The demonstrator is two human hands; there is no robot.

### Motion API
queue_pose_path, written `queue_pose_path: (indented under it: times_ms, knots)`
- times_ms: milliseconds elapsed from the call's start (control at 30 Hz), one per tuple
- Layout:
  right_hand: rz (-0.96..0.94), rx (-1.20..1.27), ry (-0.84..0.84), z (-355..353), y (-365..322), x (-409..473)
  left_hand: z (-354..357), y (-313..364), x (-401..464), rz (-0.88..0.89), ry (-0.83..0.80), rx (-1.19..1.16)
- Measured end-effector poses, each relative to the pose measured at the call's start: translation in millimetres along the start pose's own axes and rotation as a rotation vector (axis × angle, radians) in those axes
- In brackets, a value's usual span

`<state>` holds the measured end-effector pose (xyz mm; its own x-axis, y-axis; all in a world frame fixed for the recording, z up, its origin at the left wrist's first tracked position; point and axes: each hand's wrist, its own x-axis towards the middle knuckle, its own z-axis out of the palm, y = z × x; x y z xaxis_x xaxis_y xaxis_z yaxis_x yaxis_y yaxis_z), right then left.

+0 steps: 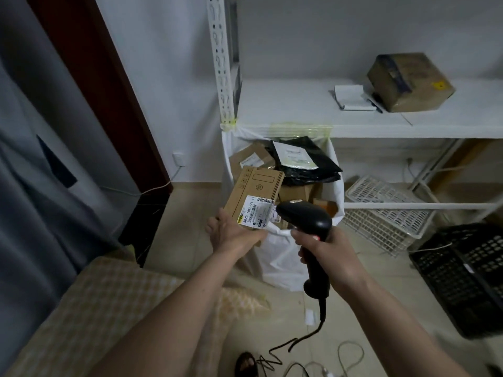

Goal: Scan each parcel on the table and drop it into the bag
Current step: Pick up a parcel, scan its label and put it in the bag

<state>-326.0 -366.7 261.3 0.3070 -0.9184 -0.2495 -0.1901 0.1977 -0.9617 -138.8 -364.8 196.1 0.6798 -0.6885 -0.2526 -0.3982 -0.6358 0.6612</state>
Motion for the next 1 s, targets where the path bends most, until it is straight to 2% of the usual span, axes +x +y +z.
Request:
queue_pose_path:
  times_ms: [267, 433, 667, 867, 1000]
  knots:
    - [0.021, 0.032, 0.061, 15.9, -20.6, 75.1, 1.6, 74.2, 86.8, 0.173, -0.051, 0.084]
    - [0.023, 0.071, 0.113, 5.9, -24.2, 112.9, 22.6, 110.5, 125.1, 0.231, 0.002, 0.138]
    - [0.016, 0.073, 0.103, -25.8, -27.7, 162.6, 81.9, 148.7, 162.6, 0.258, 0.070, 0.252]
    - [0.062, 0.070, 0.131, -60.6, -28.2, 201.1, 126.5, 174.9, 185.3, 0.305, -0.013, 0.286]
    - [0.080, 0.067, 0.103, -70.2, -28.0, 217.9, 137.7, 182.9, 195.5, 0.265, -0.032, 0.335]
